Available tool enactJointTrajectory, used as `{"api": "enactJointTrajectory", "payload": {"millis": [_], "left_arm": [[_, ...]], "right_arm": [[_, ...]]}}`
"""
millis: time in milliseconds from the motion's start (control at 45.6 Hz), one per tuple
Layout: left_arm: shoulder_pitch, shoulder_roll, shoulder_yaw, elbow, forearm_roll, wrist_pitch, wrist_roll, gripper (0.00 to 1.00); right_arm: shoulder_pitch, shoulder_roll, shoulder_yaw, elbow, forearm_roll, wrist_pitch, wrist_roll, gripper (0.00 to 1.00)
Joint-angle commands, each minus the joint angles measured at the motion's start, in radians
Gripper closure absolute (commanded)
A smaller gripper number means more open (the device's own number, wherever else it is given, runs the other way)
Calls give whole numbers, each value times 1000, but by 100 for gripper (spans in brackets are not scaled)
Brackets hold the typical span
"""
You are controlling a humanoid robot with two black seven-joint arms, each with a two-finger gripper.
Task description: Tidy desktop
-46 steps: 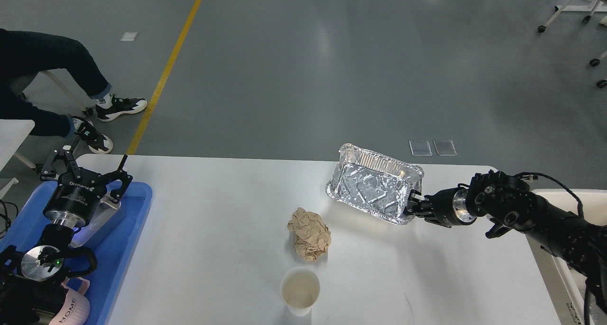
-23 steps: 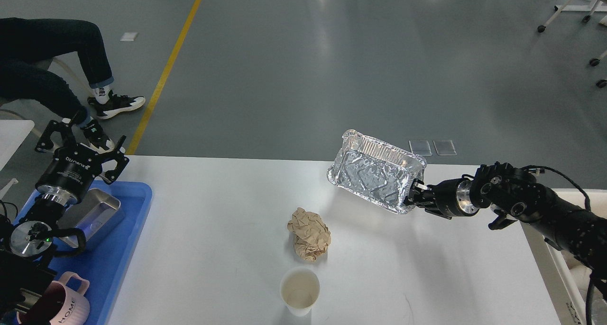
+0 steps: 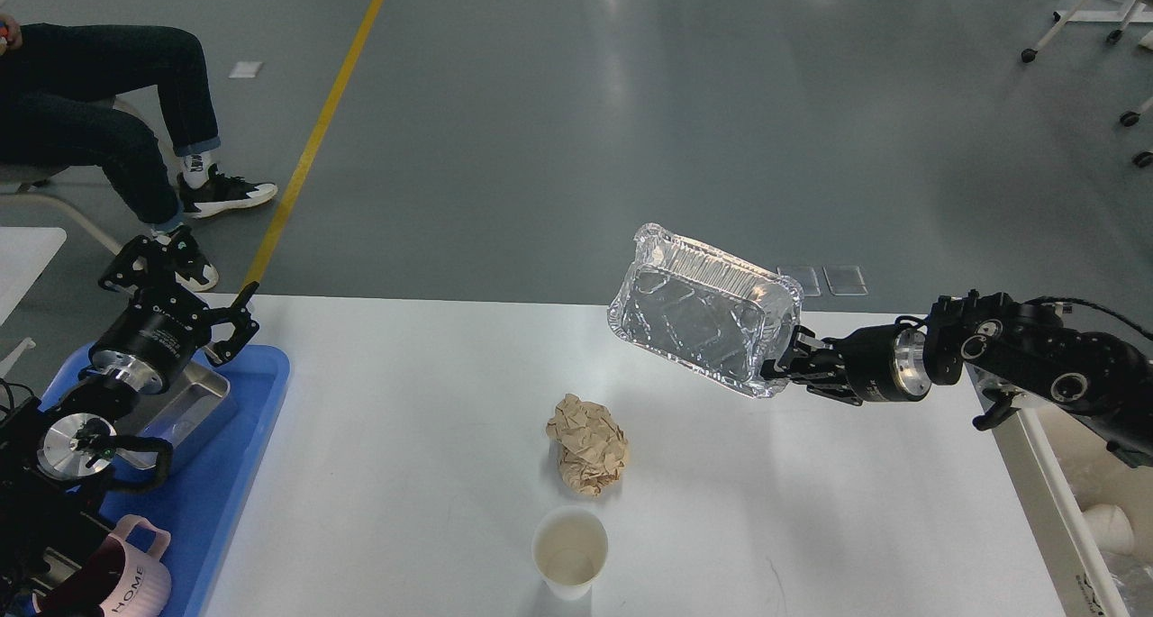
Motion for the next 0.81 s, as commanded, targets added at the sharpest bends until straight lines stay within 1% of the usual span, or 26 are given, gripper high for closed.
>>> {"api": "enactJointTrajectory", "payload": {"millis": [0, 153, 373, 416, 504, 548, 657, 701, 745, 789], "left_arm": [[-14, 21, 76, -4, 2, -10, 0, 2], [-21, 58, 126, -4, 2, -10, -6, 2], [-31, 62, 128, -4, 2, -11, -20, 2], [-35, 65, 128, -4, 2, -11, -36, 2], [-37, 69, 129, -4, 0, -11, -98, 2], [-38, 67, 129, -4, 2, -11, -109, 2], [-38, 53, 134, -8, 5, -13, -101, 2], [-38, 61, 187, -42, 6, -11, -80, 2], [-38, 79, 256, -94, 6, 4, -49, 2], [-40, 114, 336, -147, 5, 19, -24, 2]], "right_arm": [[34, -14, 1, 83, -36, 0, 1, 100], [59, -1, 1, 138, -96, -2, -1, 100], [80, 37, -8, 143, -113, -9, -2, 100], [83, 48, -11, 143, -113, -9, -4, 100], [85, 56, -13, 142, -113, -9, -4, 100], [83, 56, -13, 142, -113, -9, -5, 100], [82, 52, -13, 142, -113, -9, -7, 100], [80, 46, -13, 143, -113, -9, -7, 100], [82, 42, -13, 145, -113, -11, -7, 100], [82, 37, -11, 145, -113, -11, -7, 100]]}}
